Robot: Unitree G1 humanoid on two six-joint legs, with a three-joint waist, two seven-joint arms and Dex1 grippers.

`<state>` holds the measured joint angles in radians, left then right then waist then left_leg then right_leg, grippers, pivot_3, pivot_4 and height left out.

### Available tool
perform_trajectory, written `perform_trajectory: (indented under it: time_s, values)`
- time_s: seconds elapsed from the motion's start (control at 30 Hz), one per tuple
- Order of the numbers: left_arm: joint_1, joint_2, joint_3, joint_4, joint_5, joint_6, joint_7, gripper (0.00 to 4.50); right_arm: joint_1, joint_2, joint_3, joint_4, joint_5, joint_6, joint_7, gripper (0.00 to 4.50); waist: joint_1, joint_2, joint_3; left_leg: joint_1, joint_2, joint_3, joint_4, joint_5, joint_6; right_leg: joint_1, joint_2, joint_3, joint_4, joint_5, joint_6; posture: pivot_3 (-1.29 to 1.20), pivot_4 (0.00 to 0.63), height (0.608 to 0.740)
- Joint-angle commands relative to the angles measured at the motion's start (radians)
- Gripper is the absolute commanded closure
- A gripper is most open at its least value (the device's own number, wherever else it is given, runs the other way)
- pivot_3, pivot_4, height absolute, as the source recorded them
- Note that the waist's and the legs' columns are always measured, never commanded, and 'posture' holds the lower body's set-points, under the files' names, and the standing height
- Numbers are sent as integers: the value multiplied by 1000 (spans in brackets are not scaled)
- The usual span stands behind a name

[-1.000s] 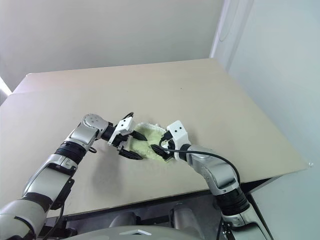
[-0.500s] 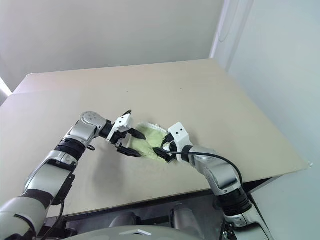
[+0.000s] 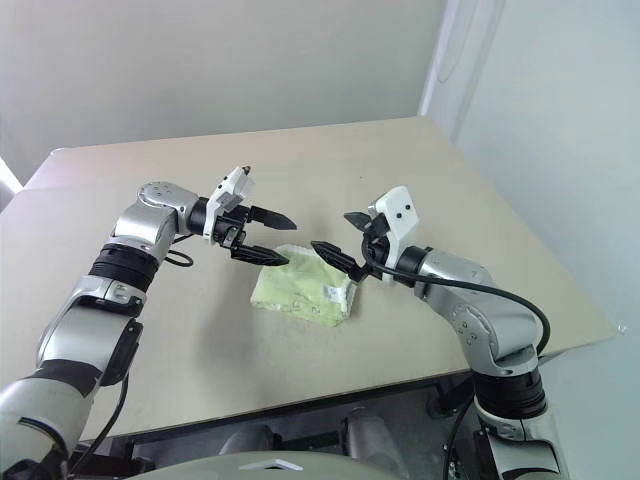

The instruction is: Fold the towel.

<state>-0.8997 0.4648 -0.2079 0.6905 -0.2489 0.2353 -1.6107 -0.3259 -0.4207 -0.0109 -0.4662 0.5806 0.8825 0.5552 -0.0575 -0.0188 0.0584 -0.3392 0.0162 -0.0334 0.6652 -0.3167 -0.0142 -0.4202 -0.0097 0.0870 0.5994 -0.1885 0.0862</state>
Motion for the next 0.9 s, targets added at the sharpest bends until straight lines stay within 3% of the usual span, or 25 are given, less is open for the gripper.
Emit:
perform_trajectory:
  time_s: [0.03,0.2,0.33,0.5,0.9]
  values:
    - [-2,13,25,-18,-10,14,-4,41,-22,-12,-19,-25,41,10,11,0,-5,0,0,0,0,0,0,0,0,0,0,0,0,0,0,0,0,740]
    - [-1,13,27,-22,-9,18,-4,41,-23,-19,-17,-24,54,10,4,0,-10,0,0,-1,0,0,1,0,0,0,-1,0,0,0,0,0,0,740]
    - [81,162,76,-28,38,-61,68,41,-73,-178,281,-53,-150,-69,116,0,-32,1,1,0,0,3,0,0,0,-2,0,3,0,0,0,0,0,740]
    - [141,218,94,-51,37,-72,82,41,-113,-208,436,40,-287,-172,181,0,-33,1,1,-1,0,2,0,0,0,-3,0,3,2,-1,-1,0,0,740]
    - [174,231,113,-74,30,-81,95,41,-128,-162,456,93,-356,-222,230,0,-12,-2,1,-2,-1,3,1,0,0,-3,0,3,0,-1,0,0,0,740]
